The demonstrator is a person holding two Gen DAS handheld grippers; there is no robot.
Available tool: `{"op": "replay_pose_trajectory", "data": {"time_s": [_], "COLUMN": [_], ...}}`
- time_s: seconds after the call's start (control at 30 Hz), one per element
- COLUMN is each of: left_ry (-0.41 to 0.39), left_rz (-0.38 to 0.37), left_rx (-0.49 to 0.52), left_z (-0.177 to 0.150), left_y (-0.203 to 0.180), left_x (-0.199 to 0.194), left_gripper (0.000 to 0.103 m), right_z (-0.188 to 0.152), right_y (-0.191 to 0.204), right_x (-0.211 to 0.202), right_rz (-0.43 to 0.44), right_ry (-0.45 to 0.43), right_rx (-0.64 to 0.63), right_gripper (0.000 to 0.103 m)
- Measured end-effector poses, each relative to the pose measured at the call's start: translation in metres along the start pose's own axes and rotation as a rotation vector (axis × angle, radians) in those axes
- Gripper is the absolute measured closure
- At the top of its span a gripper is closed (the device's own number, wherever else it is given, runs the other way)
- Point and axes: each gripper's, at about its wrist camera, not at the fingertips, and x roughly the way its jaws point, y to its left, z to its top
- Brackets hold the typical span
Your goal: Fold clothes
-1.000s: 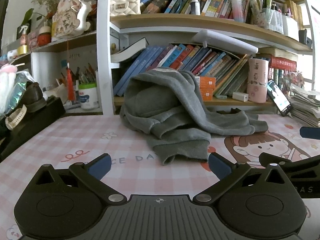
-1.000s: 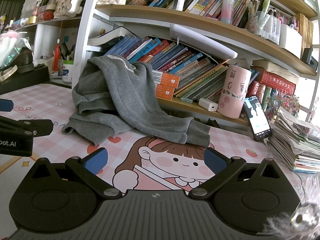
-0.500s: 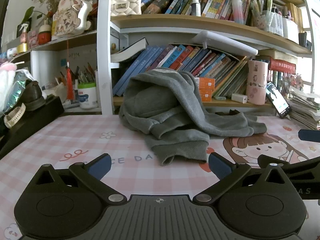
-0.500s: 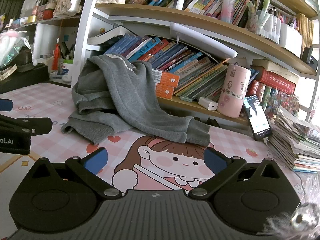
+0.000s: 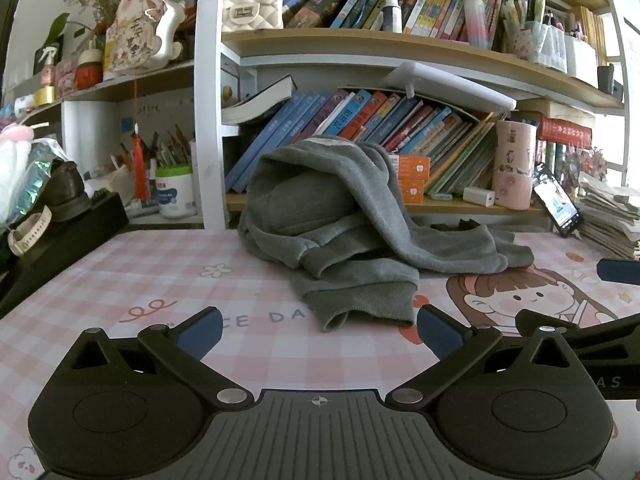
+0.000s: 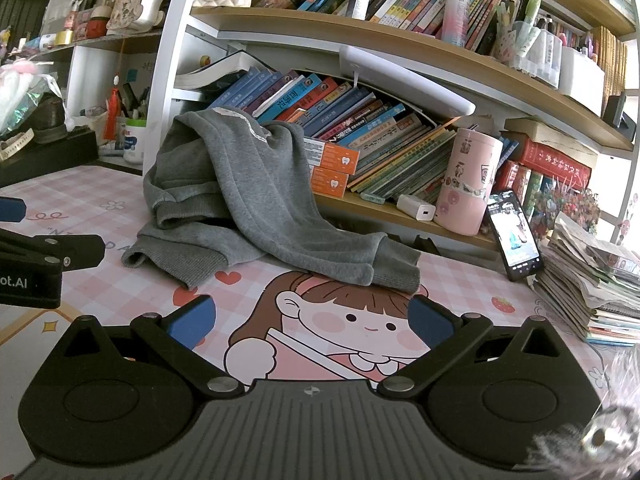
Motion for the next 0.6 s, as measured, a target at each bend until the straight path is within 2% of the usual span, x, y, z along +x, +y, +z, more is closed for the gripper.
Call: {"op": "replay_pose_trajectory", "data": {"time_s": [0.6], "left_ry": [0.004], "left_rz": [-0.002], "left_rx": [-0.005], "left_z": [0.0], "left_y": [-0.0002], "left_x": [0.001], "left_gripper": [0.0], "right_z": [-0.0002], "right_y": [0.0004], "right_x": [0.0005], "right_rz": [0.0], "right_ry": [0.002], "right_rx": [-0.003], "right_gripper": [0.0]}}
